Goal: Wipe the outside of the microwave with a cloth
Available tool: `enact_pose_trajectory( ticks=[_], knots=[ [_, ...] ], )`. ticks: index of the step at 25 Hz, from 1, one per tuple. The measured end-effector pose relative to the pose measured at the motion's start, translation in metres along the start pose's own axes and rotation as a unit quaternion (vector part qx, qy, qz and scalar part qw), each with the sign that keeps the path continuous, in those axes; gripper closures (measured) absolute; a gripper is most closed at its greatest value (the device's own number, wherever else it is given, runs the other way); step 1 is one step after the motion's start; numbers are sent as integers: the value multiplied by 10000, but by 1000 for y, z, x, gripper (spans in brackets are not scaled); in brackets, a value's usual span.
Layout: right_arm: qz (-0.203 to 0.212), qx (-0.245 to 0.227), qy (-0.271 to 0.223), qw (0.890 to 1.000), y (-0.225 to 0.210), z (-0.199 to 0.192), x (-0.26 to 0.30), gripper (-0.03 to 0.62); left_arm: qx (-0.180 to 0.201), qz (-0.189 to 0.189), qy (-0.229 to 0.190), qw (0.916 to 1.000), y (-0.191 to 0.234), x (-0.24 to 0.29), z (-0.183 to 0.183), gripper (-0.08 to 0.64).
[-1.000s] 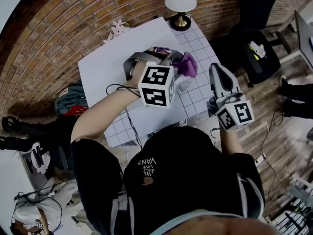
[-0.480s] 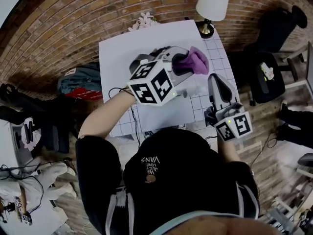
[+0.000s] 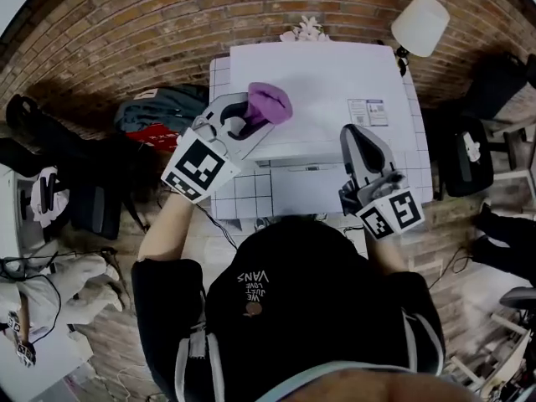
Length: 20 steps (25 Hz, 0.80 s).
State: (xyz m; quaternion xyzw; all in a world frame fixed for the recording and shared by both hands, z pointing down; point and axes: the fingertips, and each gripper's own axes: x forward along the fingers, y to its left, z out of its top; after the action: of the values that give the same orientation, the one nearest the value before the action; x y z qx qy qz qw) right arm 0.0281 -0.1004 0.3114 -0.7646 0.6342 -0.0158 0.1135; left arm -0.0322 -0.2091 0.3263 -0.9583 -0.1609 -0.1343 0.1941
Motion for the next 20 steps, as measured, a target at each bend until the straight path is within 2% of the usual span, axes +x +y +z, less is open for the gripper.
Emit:
enact_pose_trajectory(
  ticks=[5,9,13,16,20],
  knots=[
    [98,-13,130,9999,44,-16,28,592,-728,623,-210,9952,15,-70,-67,430],
    [200,-63,316,9993,75,-30,49,592,-1392,942,-526,9844,12,-99,-114,430],
    [252,-113,522,9983,98,-45,66,592,-1706,1195,-939,9735,-3,-104,-147,430],
    [261,-121,599,9978,112,-54,77,592,-1786,1254,-1269,9676,-16,-101,-160,430],
    [218,-219,756,9967,122,-59,82,592,-2273,1110,-1647,9534,-35,-85,-169,430]
  ],
)
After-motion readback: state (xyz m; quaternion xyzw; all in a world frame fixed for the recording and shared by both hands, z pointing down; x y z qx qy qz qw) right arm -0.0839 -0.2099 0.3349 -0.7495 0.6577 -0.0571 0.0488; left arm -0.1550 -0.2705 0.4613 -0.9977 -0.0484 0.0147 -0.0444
